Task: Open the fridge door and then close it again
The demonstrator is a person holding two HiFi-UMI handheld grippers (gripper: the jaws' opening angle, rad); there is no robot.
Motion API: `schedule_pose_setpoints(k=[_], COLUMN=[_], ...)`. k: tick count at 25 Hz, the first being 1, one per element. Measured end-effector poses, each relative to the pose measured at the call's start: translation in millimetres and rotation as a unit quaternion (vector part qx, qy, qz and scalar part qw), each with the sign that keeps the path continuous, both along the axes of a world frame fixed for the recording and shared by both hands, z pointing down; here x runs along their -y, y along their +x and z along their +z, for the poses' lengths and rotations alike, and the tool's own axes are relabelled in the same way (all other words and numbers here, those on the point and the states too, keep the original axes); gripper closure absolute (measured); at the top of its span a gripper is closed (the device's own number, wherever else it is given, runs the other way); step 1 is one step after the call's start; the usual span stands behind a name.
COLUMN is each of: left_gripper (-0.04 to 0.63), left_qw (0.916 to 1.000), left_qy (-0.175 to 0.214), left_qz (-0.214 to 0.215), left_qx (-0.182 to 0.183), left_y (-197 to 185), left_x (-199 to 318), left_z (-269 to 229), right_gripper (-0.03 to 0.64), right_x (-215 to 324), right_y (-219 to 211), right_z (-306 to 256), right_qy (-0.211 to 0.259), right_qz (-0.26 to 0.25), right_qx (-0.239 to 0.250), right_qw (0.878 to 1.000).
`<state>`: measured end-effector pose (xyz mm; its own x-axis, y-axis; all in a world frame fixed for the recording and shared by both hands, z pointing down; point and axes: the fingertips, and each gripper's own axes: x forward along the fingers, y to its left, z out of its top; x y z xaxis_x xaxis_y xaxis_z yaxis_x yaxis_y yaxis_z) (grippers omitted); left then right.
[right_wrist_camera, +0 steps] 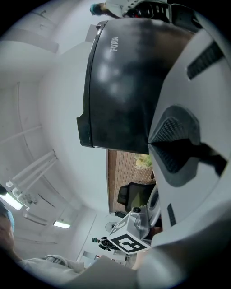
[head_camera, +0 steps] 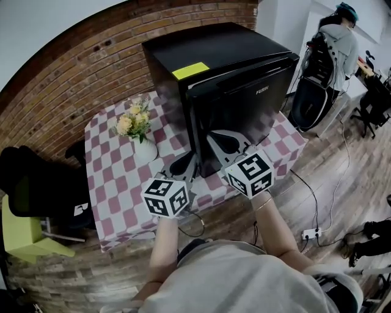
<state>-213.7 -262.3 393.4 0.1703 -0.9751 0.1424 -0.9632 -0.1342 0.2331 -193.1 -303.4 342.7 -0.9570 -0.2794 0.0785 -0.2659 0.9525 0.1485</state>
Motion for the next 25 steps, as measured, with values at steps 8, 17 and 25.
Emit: schedule_pose_setpoints(k=[8, 17, 25], left_gripper=[0.577, 0.577, 0.577], left_qw=[0.9999, 0.9993, 0.9955], left_qy=[0.003, 0.004, 0.010], left_qz=[0.011, 0.036, 0.088], left_qx=[0.000, -0.010, -0.033], left_y=[-16, -15, -7], left_x=[4, 5, -6], left_z=[4, 5, 4], right_gripper=[0.617, 0.617, 0.617], right_x=[12, 14, 5], right_y=[-15, -17, -11], right_z=[0, -1, 3], right_qy=[-0.007, -0.028, -0.027], right_qz=[0.015, 0.052, 0.087], right_qx=[0.020, 0.051, 0.046], right_qw=[1.000, 0.997, 0.995])
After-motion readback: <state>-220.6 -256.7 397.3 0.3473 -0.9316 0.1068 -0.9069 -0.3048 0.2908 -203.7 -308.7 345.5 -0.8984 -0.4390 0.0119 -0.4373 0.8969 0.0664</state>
